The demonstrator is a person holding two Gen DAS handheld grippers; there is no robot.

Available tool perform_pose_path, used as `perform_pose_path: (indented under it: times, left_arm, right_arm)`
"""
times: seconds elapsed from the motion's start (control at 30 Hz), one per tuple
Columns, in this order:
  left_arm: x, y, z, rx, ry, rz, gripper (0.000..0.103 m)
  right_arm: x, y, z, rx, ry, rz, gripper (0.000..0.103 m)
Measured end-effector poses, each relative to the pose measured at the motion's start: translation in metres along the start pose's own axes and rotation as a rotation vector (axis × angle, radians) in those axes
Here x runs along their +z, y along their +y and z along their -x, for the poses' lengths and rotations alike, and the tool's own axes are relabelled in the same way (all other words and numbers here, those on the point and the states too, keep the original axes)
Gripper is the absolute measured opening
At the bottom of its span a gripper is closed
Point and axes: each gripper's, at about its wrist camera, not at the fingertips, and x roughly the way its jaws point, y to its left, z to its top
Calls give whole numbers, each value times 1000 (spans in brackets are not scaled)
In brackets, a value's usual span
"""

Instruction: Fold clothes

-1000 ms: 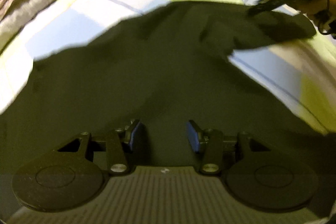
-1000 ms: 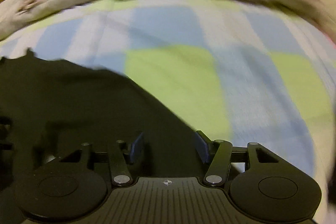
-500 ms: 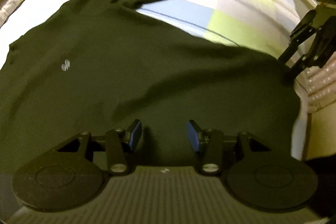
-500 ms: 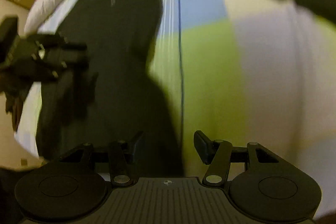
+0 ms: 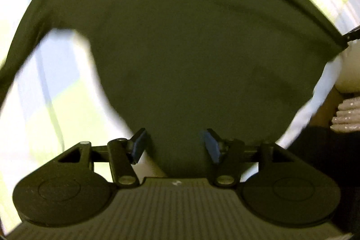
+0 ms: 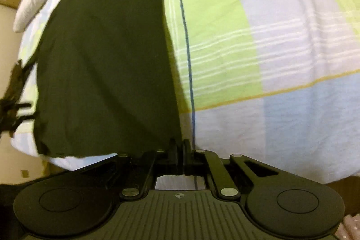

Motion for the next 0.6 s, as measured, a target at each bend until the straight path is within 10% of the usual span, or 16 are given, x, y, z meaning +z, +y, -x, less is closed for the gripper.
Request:
perform_pose_path:
  times: [0.27,0.4,0.6]
  left_arm:
    - [-63,31,-11,-226,-24,322,52]
    - [-72,28,-28,-294,-26,293,2]
    - [-97,49,-3,-300,-29,277,2]
  right_arm:
    - [-7,38,-13,-199,-2,19,2]
    - [-9,48,-12,-253,-1,10,2]
    - [-4,74,-6,-375,21,72,2]
